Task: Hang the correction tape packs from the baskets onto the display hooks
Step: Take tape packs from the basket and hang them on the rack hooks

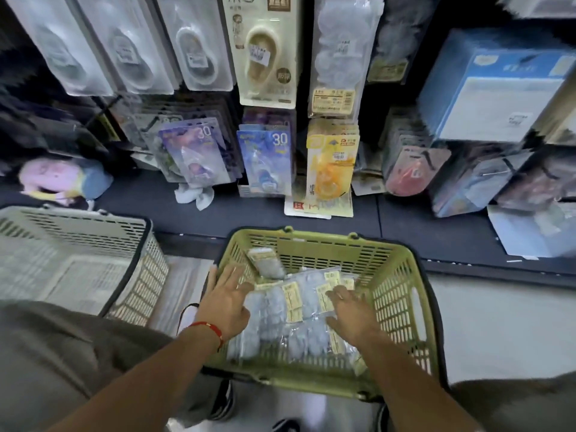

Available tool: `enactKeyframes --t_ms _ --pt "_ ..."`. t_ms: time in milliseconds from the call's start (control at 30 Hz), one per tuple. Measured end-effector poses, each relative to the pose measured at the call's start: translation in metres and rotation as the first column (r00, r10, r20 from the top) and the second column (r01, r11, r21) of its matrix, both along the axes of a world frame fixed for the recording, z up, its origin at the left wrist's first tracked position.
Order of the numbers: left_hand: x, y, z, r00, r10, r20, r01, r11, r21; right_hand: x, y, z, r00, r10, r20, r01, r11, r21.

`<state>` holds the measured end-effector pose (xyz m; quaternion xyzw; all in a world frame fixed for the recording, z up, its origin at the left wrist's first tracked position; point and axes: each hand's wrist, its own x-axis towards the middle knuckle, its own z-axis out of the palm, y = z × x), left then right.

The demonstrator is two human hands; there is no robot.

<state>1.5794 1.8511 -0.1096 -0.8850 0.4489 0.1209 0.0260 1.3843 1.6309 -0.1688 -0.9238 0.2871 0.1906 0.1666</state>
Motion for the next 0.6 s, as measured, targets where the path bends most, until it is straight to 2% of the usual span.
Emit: enactKeyframes --t_ms 167,267,333,433,500,600 --pt "-0.031 -0.009 -0.012 0.982 0.103 -0.156 -0.115 0.991 -0.069 0.045 0.018 -0.019 0.981 0.169 0.093 -0.179 0.978 0.106" --pt "-0.053 -0.008 -0.018 0.925 0.237 -0.298 -0.290 0.946 -0.146 0.069 0.031 -0.030 0.964 0.262 0.038 -0.264 0.960 0.090" --pt "-0.061 -0.004 -0.019 0.849 0.359 -0.386 -0.445 0.882 -0.158 0.085 0.043 -0.030 0.968 0.251 -0.029 -0.248 0.966 0.070" --pt "-0.058 0.002 -0.017 0.696 0.521 -0.494 -0.668 0.721 -0.182 0.100 0.056 -0.028 0.977 0.199 -0.071 -0.205 0.974 -0.095" --pt "-0.051 0.004 -0.014 0.617 0.559 -0.554 -0.752 0.627 -0.204 0.100 0.060 -0.033 0.975 0.192 -0.115 -0.208 0.967 -0.144" --pt "-0.042 0.004 -0.008 0.564 0.578 -0.589 -0.798 0.565 -0.209 0.094 0.060 -0.039 0.976 0.178 -0.123 -0.192 0.975 -0.110"
